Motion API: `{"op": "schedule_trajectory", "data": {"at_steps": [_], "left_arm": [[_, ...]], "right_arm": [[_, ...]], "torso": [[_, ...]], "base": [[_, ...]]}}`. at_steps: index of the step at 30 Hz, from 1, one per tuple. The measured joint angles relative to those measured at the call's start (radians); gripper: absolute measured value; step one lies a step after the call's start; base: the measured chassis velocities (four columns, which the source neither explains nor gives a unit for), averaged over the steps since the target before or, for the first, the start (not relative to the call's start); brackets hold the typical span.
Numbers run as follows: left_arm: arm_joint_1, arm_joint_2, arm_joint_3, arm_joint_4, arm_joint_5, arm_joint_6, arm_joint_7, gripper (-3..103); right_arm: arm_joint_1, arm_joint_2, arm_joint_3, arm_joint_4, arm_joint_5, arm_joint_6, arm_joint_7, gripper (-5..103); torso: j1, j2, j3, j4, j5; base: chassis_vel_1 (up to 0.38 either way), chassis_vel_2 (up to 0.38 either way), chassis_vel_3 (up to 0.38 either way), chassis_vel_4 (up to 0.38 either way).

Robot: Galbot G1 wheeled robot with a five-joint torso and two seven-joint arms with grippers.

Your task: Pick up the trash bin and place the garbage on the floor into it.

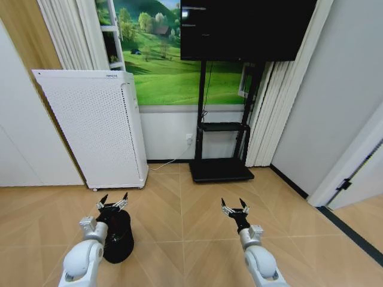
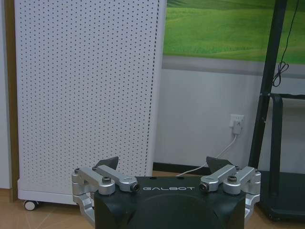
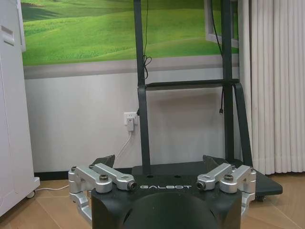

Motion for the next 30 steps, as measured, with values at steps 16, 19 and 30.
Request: {"op": "schedule_trajectory", "data": {"at_steps": [16, 19, 30], "left_arm": [[-0.015, 0.051, 0.017, -0.022, -0.048, 0.032, 0.017, 100], [-0.021, 0.072, 0.019, -0.026, -0.068, 0.041, 0.016, 100], [-0.021, 0.15, 0.015, -0.026, -0.206, 0.09, -0.023, 100]], "right_arm": [[0.088, -0.041, 0.027, -0.029, 0.169, -0.039, -0.09, 100], [0.13, -0.068, 0.029, -0.062, 0.202, -0.036, -0.101, 100], [0.153, -0.178, 0.092, -0.173, 0.23, 0.039, -0.137, 100]], "torso": [[0.015, 0.074, 0.06, 0.0, 0.0], [0.017, 0.084, 0.067, 0.0001, -0.0001], [0.031, 0.133, 0.103, -0.0002, -0.0001]], "base": [[0.0, 0.0, 0.0, 0.0], [0.0, 0.0, 0.0, 0.0], [0.0, 0.0, 0.0, 0.0]]}}
